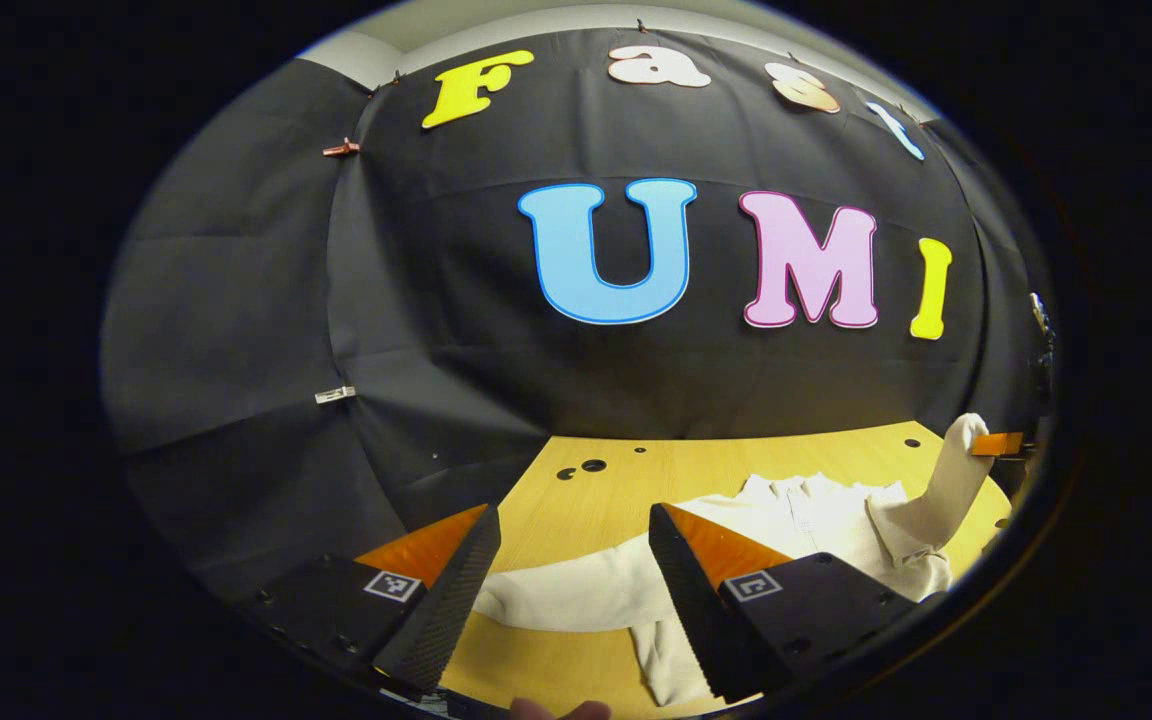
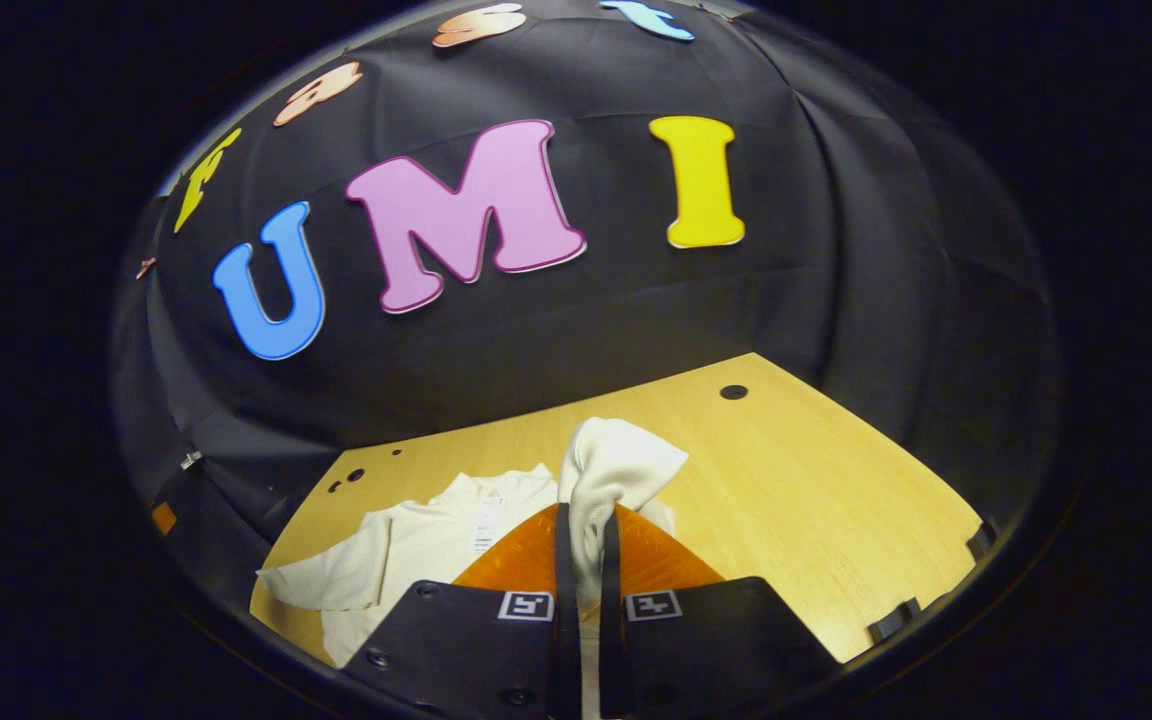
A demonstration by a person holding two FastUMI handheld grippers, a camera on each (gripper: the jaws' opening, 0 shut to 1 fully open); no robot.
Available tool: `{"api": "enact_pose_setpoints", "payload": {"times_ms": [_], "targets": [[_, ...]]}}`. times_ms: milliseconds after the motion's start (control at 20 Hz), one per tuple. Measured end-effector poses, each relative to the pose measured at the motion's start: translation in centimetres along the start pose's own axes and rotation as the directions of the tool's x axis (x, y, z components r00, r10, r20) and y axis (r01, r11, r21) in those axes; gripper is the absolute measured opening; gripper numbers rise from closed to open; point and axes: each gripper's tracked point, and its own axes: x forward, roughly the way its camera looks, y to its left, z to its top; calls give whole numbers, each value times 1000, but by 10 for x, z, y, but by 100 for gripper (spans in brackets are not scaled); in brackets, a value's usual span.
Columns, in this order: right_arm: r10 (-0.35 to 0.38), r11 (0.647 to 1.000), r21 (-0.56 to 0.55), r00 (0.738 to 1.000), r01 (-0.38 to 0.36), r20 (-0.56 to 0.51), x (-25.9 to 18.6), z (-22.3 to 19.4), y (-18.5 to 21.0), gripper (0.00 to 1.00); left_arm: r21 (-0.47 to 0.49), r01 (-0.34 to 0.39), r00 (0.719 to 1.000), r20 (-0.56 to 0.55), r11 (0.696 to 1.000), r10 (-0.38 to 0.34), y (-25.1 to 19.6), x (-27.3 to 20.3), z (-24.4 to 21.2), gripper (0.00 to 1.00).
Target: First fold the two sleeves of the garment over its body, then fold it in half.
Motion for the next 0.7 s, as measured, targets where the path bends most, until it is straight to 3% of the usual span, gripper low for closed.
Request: {"api": "enact_pose_setpoints", "payload": {"times_ms": [500, 700], "targets": [[159, 981, -93, 978, -172, -137, 38, -82, 132, 11, -38, -43, 999, -28, 998, 42, 55, -6, -31, 94], [181, 971, -113, 953, -213, -243, 61, -138, 167, 11, -72, -5, 999, -33, 997, 3, 59, 5, -44, 94]]}}
